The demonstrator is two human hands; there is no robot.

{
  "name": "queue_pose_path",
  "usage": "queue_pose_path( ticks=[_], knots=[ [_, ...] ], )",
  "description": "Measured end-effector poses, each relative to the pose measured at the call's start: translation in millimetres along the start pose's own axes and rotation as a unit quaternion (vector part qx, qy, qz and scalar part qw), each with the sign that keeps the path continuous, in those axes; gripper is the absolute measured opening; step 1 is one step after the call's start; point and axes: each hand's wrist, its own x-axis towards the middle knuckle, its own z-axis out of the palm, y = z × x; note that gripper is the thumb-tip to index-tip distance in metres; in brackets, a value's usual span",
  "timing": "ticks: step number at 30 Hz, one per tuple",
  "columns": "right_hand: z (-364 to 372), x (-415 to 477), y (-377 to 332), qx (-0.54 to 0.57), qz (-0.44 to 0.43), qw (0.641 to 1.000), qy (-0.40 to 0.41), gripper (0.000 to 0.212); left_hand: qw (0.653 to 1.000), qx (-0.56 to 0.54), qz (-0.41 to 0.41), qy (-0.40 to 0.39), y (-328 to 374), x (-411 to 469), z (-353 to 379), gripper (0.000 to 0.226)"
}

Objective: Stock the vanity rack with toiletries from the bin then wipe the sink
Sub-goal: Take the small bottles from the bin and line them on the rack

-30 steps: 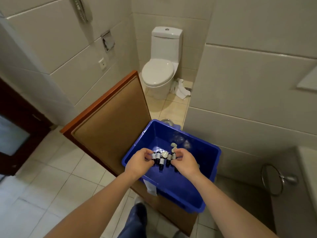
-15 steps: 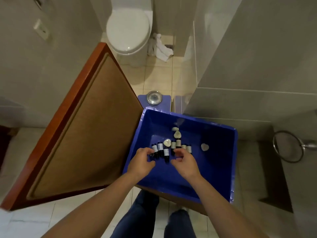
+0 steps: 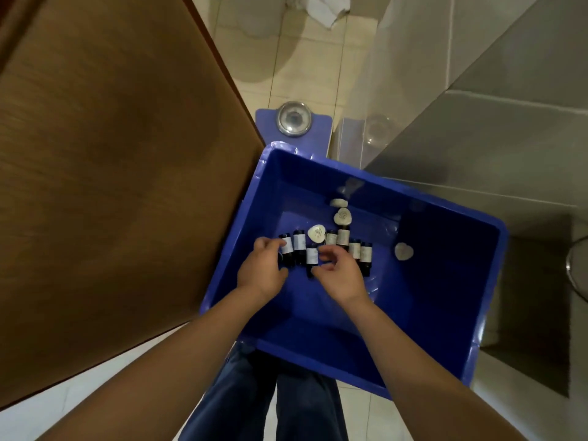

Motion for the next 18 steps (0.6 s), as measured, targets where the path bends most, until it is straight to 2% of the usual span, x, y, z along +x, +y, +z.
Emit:
queue_pose_path(
  ticks=[6,9,13,18],
  knots=[
    [19,34,13,-0.012,-0.031,0.999,-0.029,0.042,0.998,-0.005,-0.061,-0.006,-8,22,21,0.046],
    [27,54,14,-0.105,-0.097,0.989,-0.032,0.05,0.997,-0.021,-0.077,0.002,-13,29,28,0.04],
    [31,73,7,-0.229,-0.184,0.955,-0.048,0.055,0.995,-0.046,-0.082,0.016,-19,35,33,0.037],
    [42,90,3,-0.348,-0.273,0.892,-0.091,0.066,0.994,-0.058,-0.085,0.029,-24,35,36,0.033]
  ],
)
